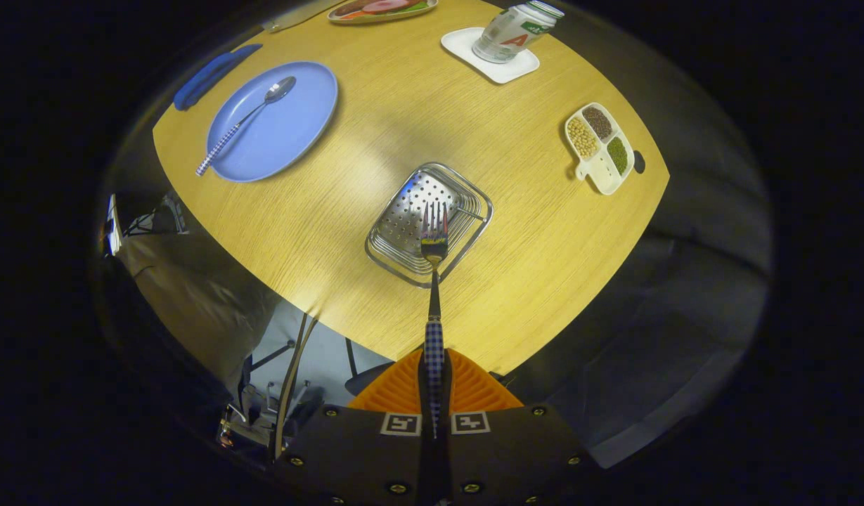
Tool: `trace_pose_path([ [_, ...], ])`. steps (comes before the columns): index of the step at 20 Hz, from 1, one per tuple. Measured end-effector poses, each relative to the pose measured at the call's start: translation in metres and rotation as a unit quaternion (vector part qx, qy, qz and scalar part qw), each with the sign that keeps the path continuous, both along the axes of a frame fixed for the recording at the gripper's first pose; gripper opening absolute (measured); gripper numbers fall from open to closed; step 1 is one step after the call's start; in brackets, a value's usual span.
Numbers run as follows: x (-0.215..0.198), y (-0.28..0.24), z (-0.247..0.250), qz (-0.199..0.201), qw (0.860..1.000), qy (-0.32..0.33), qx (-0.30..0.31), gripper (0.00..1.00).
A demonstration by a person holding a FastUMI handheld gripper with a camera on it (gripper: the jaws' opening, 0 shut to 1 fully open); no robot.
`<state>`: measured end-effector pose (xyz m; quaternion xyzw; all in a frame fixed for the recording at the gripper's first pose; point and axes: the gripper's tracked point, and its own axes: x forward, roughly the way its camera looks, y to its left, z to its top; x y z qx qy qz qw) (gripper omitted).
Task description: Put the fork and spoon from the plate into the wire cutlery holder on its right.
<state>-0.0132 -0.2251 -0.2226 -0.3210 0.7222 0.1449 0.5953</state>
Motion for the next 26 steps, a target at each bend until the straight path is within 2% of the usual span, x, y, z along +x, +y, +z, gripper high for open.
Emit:
trace_pose_path([
  [9, 0.017, 0.005, -0.028, -0.012, 0.999, 0.043, -0.014, 0.01],
  [12, 0.019, 0.008, -0.037, -0.041, 0.998, 0.057, -0.002, 0.09],
  [21, 0.034, 0.013, -0.03, -0.077, 0.996, 0.032, 0.021, 0.14],
  [22, 0.033, 0.015, -0.027, -0.081, 0.996, 0.025, 0.024, 0.19],
  [26, 0.035, 0.016, -0.012, -0.082, 0.996, -0.023, 0.026, 0.19],
])
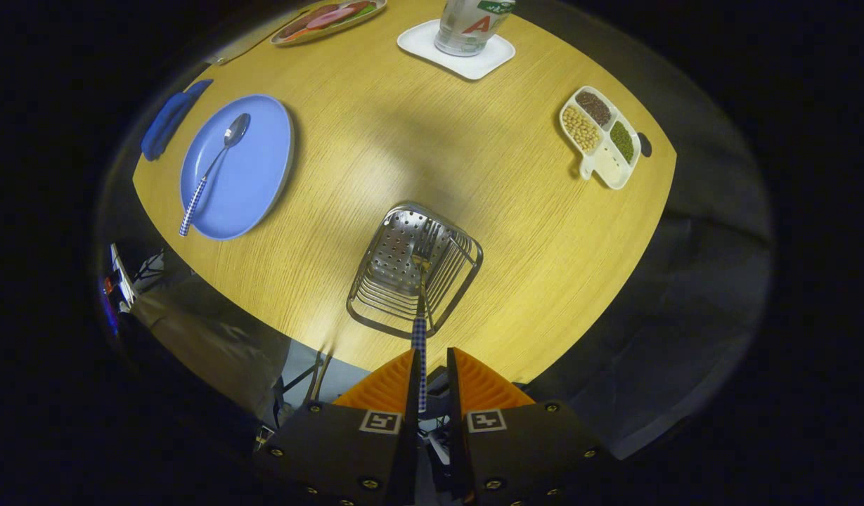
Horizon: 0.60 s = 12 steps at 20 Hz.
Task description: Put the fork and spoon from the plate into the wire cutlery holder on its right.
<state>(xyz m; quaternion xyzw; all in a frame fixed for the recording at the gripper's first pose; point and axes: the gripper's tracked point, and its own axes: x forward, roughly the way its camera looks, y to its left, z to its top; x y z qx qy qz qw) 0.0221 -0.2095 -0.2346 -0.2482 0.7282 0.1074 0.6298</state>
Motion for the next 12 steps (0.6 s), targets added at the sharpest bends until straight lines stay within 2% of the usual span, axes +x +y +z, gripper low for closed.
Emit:
trace_pose_path([
  [5, -0.018, 0.024, 0.019, -0.017, 0.998, -0.054, 0.03, 0.2],
  [12, -0.064, 0.072, 0.018, -0.033, 0.993, -0.084, 0.078, 0.2],
])
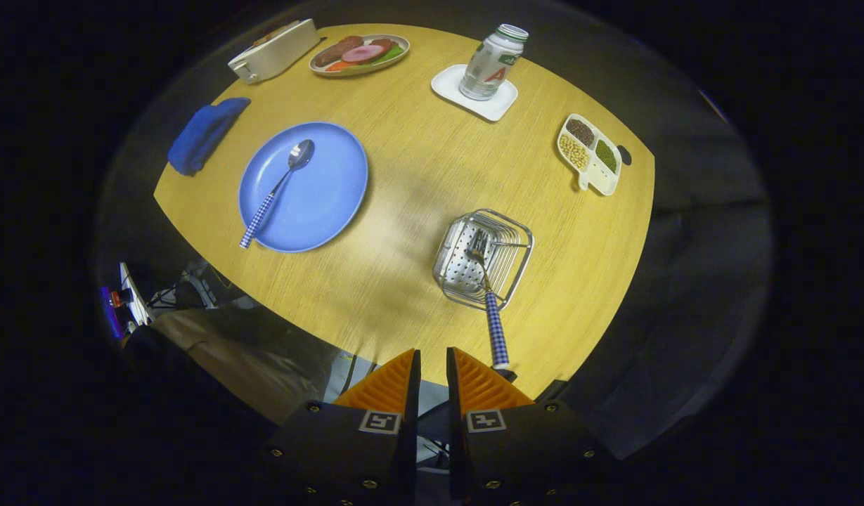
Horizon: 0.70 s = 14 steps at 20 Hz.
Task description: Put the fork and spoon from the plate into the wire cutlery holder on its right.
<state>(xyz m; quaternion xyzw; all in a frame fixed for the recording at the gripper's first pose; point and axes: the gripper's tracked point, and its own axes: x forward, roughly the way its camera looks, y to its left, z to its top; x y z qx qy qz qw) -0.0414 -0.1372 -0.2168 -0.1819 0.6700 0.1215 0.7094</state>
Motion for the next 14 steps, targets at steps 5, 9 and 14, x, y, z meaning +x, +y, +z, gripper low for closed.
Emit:
trace_pose_path([
  [5, -0.023, 0.034, -0.016, -0.02, 1.0, -0.01, 0.02, 0.2],
  [9, -0.034, 0.077, -0.03, -0.012, 0.999, -0.003, 0.047, 0.19],
  [14, -0.031, 0.111, -0.044, 0.007, 0.999, -0.01, 0.049, 0.2],
])
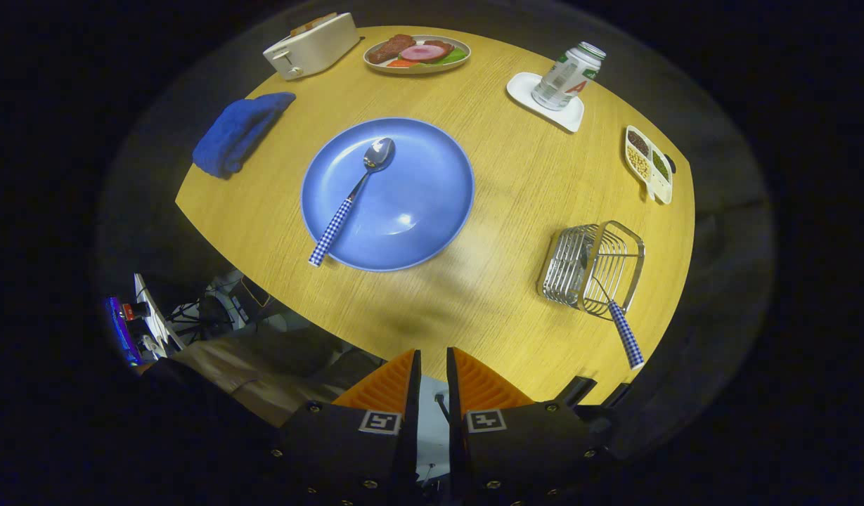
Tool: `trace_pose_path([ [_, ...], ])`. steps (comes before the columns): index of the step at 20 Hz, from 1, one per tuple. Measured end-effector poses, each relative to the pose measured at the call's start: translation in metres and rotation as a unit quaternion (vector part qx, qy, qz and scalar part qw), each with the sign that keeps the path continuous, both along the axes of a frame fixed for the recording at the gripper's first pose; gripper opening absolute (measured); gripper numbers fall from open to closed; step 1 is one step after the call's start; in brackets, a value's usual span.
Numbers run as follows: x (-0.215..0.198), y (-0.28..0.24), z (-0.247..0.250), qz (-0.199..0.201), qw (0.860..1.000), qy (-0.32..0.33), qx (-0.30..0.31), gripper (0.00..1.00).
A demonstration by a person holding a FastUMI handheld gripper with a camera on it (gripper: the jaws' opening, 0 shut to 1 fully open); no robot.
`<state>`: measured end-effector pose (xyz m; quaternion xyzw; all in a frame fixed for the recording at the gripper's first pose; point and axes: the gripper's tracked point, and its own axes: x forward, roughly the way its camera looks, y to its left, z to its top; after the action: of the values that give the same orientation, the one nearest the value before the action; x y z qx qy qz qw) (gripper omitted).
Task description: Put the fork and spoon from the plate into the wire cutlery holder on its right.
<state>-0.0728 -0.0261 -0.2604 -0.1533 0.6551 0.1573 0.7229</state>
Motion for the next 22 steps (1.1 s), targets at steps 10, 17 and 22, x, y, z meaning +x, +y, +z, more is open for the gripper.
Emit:
trace_pose_path([
  [10, 0.01, 0.06, -0.024, -0.015, 0.999, 0.006, 0.028, 0.19],
  [17, 0.039, 0.1, -0.03, -0.047, 0.996, 0.001, 0.069, 0.2],
  [22, 0.053, 0.12, -0.04, -0.051, 0.995, 0.008, 0.08, 0.2],
])
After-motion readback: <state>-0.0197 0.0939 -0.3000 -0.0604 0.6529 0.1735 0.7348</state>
